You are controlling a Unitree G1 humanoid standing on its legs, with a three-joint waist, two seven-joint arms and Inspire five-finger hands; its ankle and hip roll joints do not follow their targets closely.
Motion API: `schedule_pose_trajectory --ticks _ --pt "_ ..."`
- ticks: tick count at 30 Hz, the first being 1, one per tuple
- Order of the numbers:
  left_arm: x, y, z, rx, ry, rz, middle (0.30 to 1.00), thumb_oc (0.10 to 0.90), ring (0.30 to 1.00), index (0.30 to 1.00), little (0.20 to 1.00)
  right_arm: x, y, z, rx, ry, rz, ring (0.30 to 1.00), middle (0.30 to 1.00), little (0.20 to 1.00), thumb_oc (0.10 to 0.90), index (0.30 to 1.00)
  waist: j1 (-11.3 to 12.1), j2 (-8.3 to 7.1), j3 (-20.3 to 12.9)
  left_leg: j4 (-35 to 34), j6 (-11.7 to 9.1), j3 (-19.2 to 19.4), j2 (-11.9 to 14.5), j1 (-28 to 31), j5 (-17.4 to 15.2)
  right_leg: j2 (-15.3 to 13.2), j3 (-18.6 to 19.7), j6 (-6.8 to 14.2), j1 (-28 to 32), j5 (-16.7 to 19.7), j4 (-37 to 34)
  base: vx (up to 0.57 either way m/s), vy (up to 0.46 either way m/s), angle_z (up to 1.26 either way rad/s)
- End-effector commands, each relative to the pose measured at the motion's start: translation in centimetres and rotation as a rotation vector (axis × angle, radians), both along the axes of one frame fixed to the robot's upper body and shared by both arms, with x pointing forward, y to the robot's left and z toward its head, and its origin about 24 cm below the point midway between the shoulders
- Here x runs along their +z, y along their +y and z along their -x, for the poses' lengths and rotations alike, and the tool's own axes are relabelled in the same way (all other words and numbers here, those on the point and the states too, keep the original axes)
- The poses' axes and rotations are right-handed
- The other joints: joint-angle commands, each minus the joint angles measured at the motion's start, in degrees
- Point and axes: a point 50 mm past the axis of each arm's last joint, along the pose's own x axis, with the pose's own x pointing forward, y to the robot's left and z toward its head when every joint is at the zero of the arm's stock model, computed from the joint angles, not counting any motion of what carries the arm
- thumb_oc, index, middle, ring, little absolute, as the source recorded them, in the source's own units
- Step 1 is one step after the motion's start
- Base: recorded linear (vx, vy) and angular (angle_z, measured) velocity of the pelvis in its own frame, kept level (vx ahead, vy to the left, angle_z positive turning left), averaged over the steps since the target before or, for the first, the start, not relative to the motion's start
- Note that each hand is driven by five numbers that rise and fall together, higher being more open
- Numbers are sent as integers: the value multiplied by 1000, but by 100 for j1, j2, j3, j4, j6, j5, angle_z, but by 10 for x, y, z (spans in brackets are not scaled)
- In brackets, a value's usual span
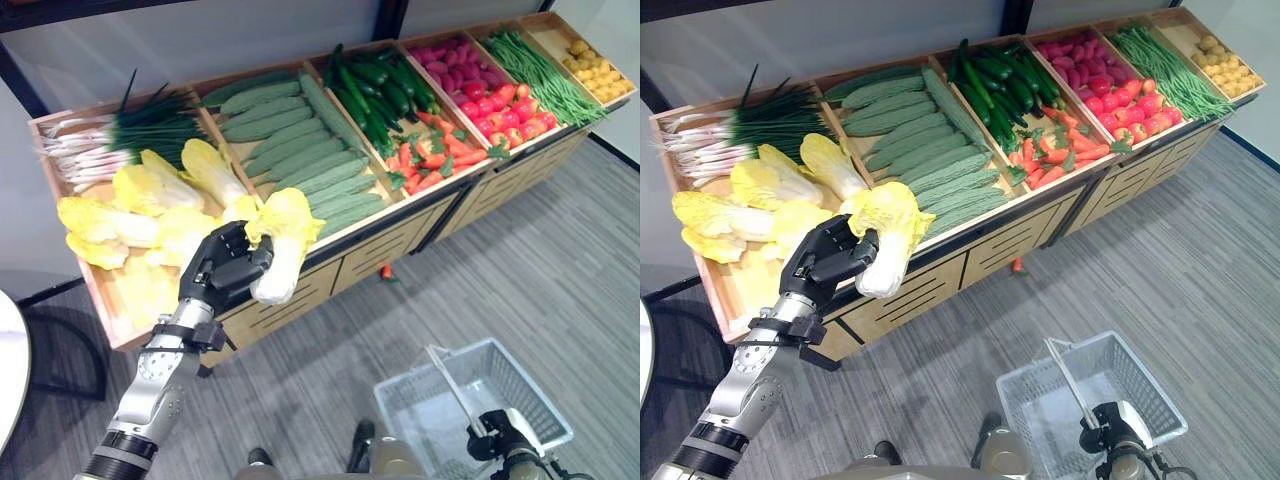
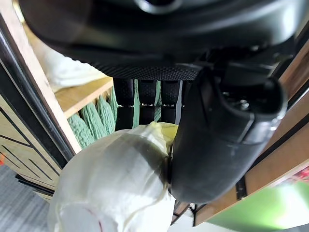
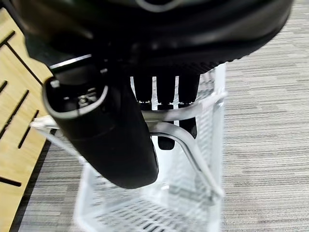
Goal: Get the vegetables into the basket
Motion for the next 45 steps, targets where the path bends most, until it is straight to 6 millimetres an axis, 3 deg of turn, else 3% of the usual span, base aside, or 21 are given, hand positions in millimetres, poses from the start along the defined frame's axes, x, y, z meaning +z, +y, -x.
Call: schedule_pose_trajectory --ticks 1,11,15,19,20,21,22,24,27,35,42,45 --pt "67 -15 -5 -96 -346 1 300 400 300 300 300 23 -15 -34 47 -140 68 300 300 300 400 300 -91 32 -397 -25 -68 -541 -93 -114 -307 -426 390 647 35 535 -294 40 -145 -63" --pt "62 -22 -4 -99 -344 73 300 400 300 300 300 25 -26 -18 -15 -144 87 300 300 300 400 300 -351 263 -446 -12 -386 -419 211 -32 8 -1 282 448 427 226 -940 14 -175 -20" --pt "61 -35 -10 -138 -340 124 300 400 300 300 300 40 -34 -26 -11 -234 121 300 300 300 400 300 -565 457 -306 277 -660 -409 611 -144 300 343 425 204 442 -44 -885 -33 -259 -11" --pt "60 -38 -11 -153 -335 121 300 400 300 300 300 49 -35 -36 34 -273 141 300 300 300 400 300 -555 461 -208 740 -693 -551 761 -339 421 484 511 44 419 -30 -884 -59 -179 -25" --pt "61 -40 -11 -163 -342 129 300 400 300 300 300 60 -38 -53 71 -314 170 300 300 300 400 300 -375 488 -155 888 -651 -1396 493 -567 484 549 734 6 374 -7 -930 3 -98 -68" --pt "59 -39 -9 -157 -342 124 300 400 300 300 300 66 -37 -63 94 -344 179 300 300 300 400 300 -230 424 -147 791 -515 -2179 215 -742 183 541 996 22 393 -5 -964 -1 -95 -89" --pt "60 -39 -9 -157 -343 124 300 400 300 300 300 66 -37 -63 94 -344 179 300 300 300 400 300 -234 419 -165 785 -511 -2181 208 -767 200 535 994 21 368 6 -967 78 -73 -100" --pt "53 -36 -5 -137 -321 134 300 400 300 300 300 71 -31 -74 142 -367 170 300 300 300 400 300 -21 401 -155 576 -434 -3241 16 -948 169 605 1447 -1 371 11 -970 104 -27 -134" --pt "48 -31 0 -115 -304 130 300 400 300 300 300 75 -27 -84 191 -384 159 300 300 300 400 300 136 385 -192 494 -389 -4042 -183 -1048 162 725 1868 -29 358 20 -974 81 -9 -95" --pt "41 -31 6 -145 -270 137 300 400 300 300 300 75 -23 -80 222 -381 130 300 300 300 400 300 43 415 -298 172 -231 -3646 -254 -592 66 614 2148 141 475 86 -1003 42 148 -62" --pt "46 -30 7 -161 -285 105 300 400 300 300 300 71 -13 -84 204 -397 95 300 300 300 400 300 -42 312 -204 25 76 -3059 -619 -498 -95 309 2772 565 -100 501 -935 -75 230 -41" --pt "45 -28 6 -159 -277 80 300 400 300 300 300 75 -9 -91 203 -424 91 300 300 300 400 300 -12 250 -127 21 165 -2868 -648 -539 -112 281 2758 678 -411 642 -734 -120 127 -30"
